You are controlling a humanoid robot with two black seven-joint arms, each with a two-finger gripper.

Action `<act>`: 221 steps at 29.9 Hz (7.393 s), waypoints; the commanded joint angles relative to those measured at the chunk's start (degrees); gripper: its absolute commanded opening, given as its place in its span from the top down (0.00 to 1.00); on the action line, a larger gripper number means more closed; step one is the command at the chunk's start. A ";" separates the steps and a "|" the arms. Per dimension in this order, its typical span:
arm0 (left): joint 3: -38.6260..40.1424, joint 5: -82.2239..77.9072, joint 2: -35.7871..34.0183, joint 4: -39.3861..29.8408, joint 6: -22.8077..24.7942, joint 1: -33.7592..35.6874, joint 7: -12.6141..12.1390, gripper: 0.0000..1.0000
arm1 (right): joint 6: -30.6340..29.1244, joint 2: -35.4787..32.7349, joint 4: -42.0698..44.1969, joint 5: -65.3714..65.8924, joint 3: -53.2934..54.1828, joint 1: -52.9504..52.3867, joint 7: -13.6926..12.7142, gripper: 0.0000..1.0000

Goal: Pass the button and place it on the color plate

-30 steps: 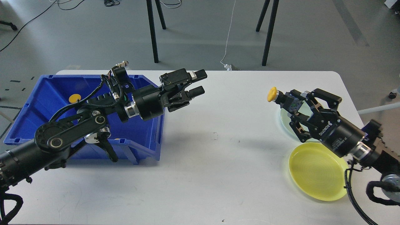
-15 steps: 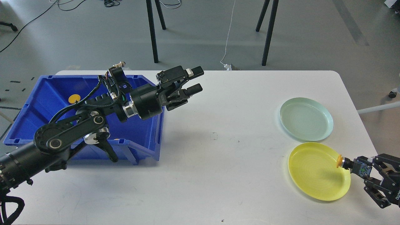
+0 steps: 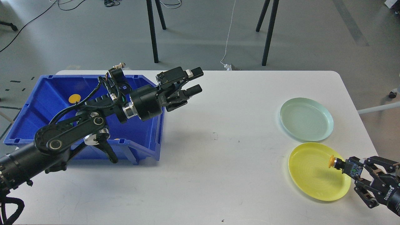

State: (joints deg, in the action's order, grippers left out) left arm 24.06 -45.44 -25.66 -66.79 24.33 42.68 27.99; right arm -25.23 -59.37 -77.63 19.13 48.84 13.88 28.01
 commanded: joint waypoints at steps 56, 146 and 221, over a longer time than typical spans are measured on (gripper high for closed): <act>-14.48 -64.87 -29.28 9.04 3.67 12.17 0.01 0.21 | -2.77 13.05 -2.70 -8.67 8.55 -24.08 -0.01 0.01; -8.59 -5.10 -14.18 -8.89 3.67 14.90 0.01 0.91 | -2.77 12.26 -2.87 -7.88 10.49 -21.18 -0.01 0.01; -1.48 -4.14 -0.45 0.70 3.67 2.85 0.01 0.56 | 6.42 48.56 5.21 17.44 -4.28 -34.10 -0.01 1.00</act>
State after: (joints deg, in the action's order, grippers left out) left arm 22.11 -50.11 -26.45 -66.13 28.00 46.05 28.01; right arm -19.24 -10.65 -72.29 36.71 44.50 -20.30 27.97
